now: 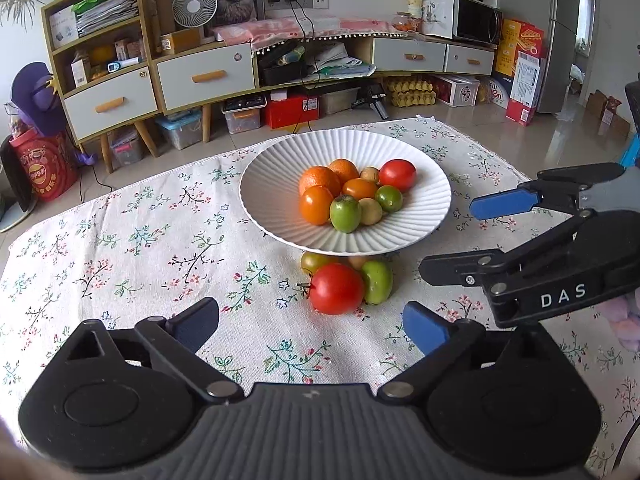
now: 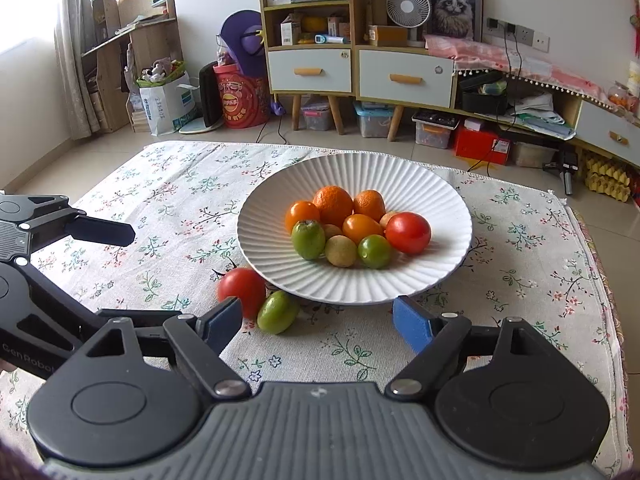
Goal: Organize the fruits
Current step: 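Withdraw both open tools from the bowl toward the remaining tomatoes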
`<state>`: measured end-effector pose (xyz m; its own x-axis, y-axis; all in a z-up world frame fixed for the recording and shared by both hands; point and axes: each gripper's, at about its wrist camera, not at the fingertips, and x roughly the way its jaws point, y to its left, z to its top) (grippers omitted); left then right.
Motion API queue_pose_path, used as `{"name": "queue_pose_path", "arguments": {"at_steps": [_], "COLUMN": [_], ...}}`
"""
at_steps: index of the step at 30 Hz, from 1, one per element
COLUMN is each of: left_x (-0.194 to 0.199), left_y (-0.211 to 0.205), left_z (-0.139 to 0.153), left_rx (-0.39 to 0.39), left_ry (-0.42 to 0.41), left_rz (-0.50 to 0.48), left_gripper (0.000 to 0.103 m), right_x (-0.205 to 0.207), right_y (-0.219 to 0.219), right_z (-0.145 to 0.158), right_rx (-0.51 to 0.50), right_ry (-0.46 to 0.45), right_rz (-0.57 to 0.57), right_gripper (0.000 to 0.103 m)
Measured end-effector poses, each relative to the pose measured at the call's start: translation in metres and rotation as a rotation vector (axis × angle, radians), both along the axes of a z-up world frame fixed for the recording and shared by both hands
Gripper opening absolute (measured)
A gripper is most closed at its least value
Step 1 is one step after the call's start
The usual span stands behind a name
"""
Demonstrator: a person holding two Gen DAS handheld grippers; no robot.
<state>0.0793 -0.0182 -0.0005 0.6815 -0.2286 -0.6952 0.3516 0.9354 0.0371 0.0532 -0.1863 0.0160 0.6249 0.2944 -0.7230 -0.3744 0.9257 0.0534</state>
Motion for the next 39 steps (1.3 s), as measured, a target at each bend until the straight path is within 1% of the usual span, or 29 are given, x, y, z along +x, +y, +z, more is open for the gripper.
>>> {"name": "queue_pose_path", "arguments": {"at_steps": [3,11,16,21,27,29,31,32,37,39], "left_x": [-0.002,-0.003,0.000,0.000,-0.001,-0.001,-0.002,-0.002,-0.003,-0.003], "left_y": [0.005,0.017,0.018,0.016,0.014,0.013,0.012,0.012,0.012,0.011], "left_z": [-0.007,-0.027,-0.037,-0.046,-0.048,-0.048,-0.048,-0.048,-0.047,-0.047], "left_rx": [0.001,0.044,0.063,0.094,0.092,0.097,0.100,0.100,0.104,0.109], "left_ry": [0.013,0.038,0.046,0.044,0.029,0.025,0.023,0.023,0.021,0.018], "left_rz": [0.010,0.051,0.062,0.052,0.036,0.033,0.032,0.031,0.027,0.025], "left_gripper": [0.101,0.101,0.101,0.101,0.101,0.101,0.101,0.101,0.101,0.101], "right_x": [-0.002,-0.006,-0.005,-0.003,0.000,0.002,0.004,0.005,0.011,0.013], "right_y": [0.001,-0.003,-0.006,-0.007,-0.004,-0.001,0.001,0.003,0.011,0.014], "right_z": [-0.003,-0.016,-0.024,-0.033,-0.036,-0.036,-0.037,-0.037,-0.035,-0.034], "right_rx": [-0.006,-0.014,-0.012,0.006,0.028,0.038,0.045,0.047,0.049,0.062], "right_ry": [0.004,0.025,0.035,0.060,0.087,0.090,0.096,0.096,0.108,0.117], "right_rz": [0.002,-0.030,-0.057,-0.077,-0.088,-0.088,-0.087,-0.085,-0.061,-0.051], "right_gripper": [0.087,0.093,0.094,0.094,0.093,0.090,0.082,0.081,0.062,0.057]}}
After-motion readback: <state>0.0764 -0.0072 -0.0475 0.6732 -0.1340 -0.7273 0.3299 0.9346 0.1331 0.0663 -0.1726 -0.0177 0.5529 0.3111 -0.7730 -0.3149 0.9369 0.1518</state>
